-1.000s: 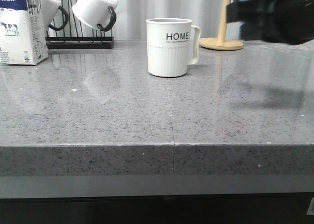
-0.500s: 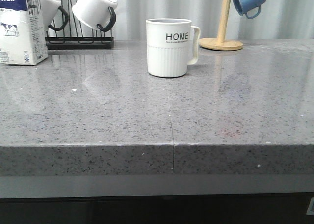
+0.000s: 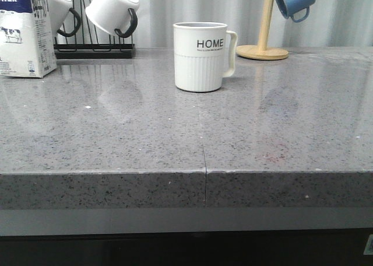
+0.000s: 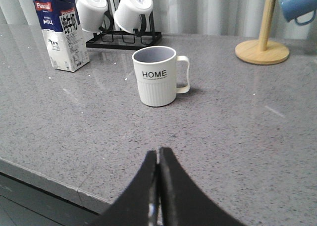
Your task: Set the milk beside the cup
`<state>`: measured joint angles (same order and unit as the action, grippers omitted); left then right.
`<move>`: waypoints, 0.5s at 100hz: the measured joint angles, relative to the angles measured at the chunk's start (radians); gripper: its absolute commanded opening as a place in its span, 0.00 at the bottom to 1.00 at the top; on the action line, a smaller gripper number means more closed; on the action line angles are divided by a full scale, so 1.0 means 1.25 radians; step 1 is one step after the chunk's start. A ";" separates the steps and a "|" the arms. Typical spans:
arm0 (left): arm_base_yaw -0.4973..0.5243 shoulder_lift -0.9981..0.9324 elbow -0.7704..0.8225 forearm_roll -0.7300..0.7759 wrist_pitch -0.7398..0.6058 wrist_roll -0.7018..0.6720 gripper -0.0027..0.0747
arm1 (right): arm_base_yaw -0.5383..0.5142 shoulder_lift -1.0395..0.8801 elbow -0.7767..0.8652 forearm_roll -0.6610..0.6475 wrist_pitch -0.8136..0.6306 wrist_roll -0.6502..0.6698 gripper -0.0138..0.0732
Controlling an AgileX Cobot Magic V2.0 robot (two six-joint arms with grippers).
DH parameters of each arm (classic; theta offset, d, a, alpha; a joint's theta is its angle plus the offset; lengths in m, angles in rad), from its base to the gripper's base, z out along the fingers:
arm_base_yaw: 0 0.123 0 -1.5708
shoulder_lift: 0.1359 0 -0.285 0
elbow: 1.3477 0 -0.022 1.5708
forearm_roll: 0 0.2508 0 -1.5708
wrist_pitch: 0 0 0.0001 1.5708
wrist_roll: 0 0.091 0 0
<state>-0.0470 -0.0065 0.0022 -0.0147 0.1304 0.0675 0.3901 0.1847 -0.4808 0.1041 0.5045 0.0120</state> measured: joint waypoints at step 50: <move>0.000 0.000 -0.020 0.000 -0.037 0.000 0.01 | 0.000 -0.058 0.000 -0.016 0.046 0.000 0.16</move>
<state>-0.0470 -0.0065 -0.0231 -0.0147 0.0841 0.0675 0.3901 0.1123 -0.4808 0.0838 0.5615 0.0120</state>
